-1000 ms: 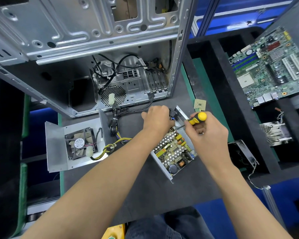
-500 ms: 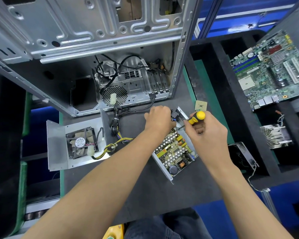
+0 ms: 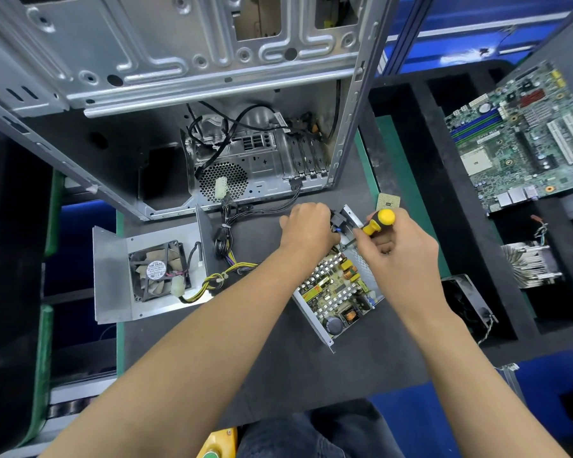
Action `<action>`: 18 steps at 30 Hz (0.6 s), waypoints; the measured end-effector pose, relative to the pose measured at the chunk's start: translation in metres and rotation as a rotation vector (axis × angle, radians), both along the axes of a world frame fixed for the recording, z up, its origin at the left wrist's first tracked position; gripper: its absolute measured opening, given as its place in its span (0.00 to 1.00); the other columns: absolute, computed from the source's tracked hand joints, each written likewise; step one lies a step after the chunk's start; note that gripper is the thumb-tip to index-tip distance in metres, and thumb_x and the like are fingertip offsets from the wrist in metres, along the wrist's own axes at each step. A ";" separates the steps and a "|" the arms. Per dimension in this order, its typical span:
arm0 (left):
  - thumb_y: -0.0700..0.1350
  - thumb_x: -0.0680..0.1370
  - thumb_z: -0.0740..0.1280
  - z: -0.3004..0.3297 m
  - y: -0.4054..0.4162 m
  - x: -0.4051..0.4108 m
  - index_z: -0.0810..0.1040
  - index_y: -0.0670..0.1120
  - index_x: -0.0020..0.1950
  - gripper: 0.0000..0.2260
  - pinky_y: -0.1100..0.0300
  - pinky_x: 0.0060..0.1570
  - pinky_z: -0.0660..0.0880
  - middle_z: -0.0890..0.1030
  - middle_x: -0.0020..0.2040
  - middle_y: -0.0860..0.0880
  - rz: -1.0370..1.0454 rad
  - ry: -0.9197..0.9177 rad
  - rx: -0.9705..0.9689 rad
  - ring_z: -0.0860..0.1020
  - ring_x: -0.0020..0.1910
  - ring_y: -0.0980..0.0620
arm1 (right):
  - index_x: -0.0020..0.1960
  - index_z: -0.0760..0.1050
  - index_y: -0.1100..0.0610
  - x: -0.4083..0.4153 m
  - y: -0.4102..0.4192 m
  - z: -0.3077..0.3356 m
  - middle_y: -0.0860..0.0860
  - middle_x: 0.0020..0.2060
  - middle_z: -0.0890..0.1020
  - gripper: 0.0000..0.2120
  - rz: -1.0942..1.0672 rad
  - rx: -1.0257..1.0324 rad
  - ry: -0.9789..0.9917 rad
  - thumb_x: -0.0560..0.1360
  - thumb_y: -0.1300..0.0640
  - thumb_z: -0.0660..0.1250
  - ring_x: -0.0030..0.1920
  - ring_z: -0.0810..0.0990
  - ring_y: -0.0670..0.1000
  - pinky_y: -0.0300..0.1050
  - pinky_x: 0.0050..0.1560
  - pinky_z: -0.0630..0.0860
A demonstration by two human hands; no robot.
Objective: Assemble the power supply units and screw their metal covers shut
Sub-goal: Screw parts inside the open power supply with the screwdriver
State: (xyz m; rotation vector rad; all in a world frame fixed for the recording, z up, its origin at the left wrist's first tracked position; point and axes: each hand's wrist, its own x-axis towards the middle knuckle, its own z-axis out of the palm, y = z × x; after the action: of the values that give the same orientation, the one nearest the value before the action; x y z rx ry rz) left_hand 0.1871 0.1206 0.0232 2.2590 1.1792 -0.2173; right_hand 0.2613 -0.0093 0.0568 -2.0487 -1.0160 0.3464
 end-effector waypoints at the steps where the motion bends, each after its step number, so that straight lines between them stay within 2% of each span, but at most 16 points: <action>1: 0.48 0.75 0.72 0.000 0.000 0.000 0.74 0.45 0.43 0.09 0.47 0.54 0.73 0.74 0.43 0.47 0.001 0.000 -0.004 0.75 0.54 0.42 | 0.47 0.71 0.50 0.000 0.000 0.001 0.48 0.37 0.80 0.10 0.002 -0.004 0.006 0.74 0.56 0.74 0.36 0.79 0.46 0.34 0.37 0.75; 4: 0.48 0.75 0.72 0.000 0.000 -0.001 0.76 0.44 0.44 0.10 0.46 0.54 0.74 0.76 0.44 0.47 -0.001 -0.003 -0.004 0.75 0.54 0.42 | 0.50 0.67 0.43 0.002 0.001 0.007 0.45 0.36 0.79 0.17 0.022 -0.005 0.033 0.74 0.57 0.74 0.37 0.80 0.44 0.34 0.37 0.75; 7: 0.48 0.75 0.72 0.000 0.000 -0.001 0.79 0.43 0.48 0.10 0.47 0.54 0.74 0.79 0.47 0.45 -0.001 -0.013 -0.009 0.76 0.54 0.42 | 0.55 0.66 0.43 0.003 0.003 0.012 0.44 0.36 0.78 0.19 0.079 -0.017 0.003 0.74 0.58 0.73 0.37 0.79 0.42 0.36 0.38 0.77; 11: 0.49 0.75 0.73 -0.001 0.001 -0.002 0.80 0.42 0.50 0.11 0.47 0.53 0.75 0.81 0.49 0.44 -0.002 -0.028 -0.009 0.76 0.54 0.41 | 0.52 0.65 0.44 0.003 0.007 0.016 0.45 0.37 0.78 0.18 0.130 -0.072 -0.063 0.75 0.58 0.72 0.35 0.79 0.44 0.49 0.41 0.80; 13: 0.49 0.75 0.73 -0.001 0.001 -0.003 0.80 0.42 0.51 0.11 0.47 0.53 0.75 0.81 0.49 0.44 -0.001 -0.032 -0.011 0.76 0.55 0.41 | 0.50 0.63 0.44 0.004 0.008 0.018 0.45 0.36 0.78 0.19 0.148 -0.094 -0.080 0.75 0.58 0.72 0.35 0.80 0.44 0.51 0.41 0.80; 14: 0.49 0.75 0.73 -0.001 0.001 -0.003 0.80 0.42 0.51 0.11 0.47 0.53 0.76 0.81 0.49 0.43 -0.001 -0.031 -0.012 0.76 0.55 0.41 | 0.49 0.62 0.44 0.004 0.008 0.018 0.44 0.35 0.78 0.19 0.157 -0.100 -0.088 0.75 0.58 0.72 0.34 0.80 0.44 0.50 0.41 0.80; 17: 0.49 0.75 0.72 -0.001 0.001 -0.002 0.79 0.42 0.49 0.11 0.47 0.54 0.75 0.81 0.49 0.43 0.000 -0.029 -0.013 0.76 0.54 0.41 | 0.48 0.62 0.46 0.006 0.009 0.020 0.42 0.32 0.76 0.16 0.171 -0.078 -0.127 0.75 0.57 0.70 0.35 0.79 0.39 0.32 0.36 0.74; 18: 0.49 0.75 0.72 0.000 0.001 -0.002 0.79 0.42 0.48 0.11 0.47 0.54 0.75 0.81 0.49 0.43 0.000 -0.028 -0.011 0.76 0.54 0.41 | 0.48 0.62 0.47 0.006 0.009 0.021 0.42 0.31 0.76 0.15 0.170 -0.074 -0.130 0.76 0.57 0.70 0.35 0.79 0.38 0.32 0.35 0.73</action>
State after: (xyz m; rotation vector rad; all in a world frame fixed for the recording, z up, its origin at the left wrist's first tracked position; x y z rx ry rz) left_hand 0.1846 0.1219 0.0229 2.2454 1.1607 -0.1918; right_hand 0.2673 -0.0003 0.0781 -2.0776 -1.2783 0.3471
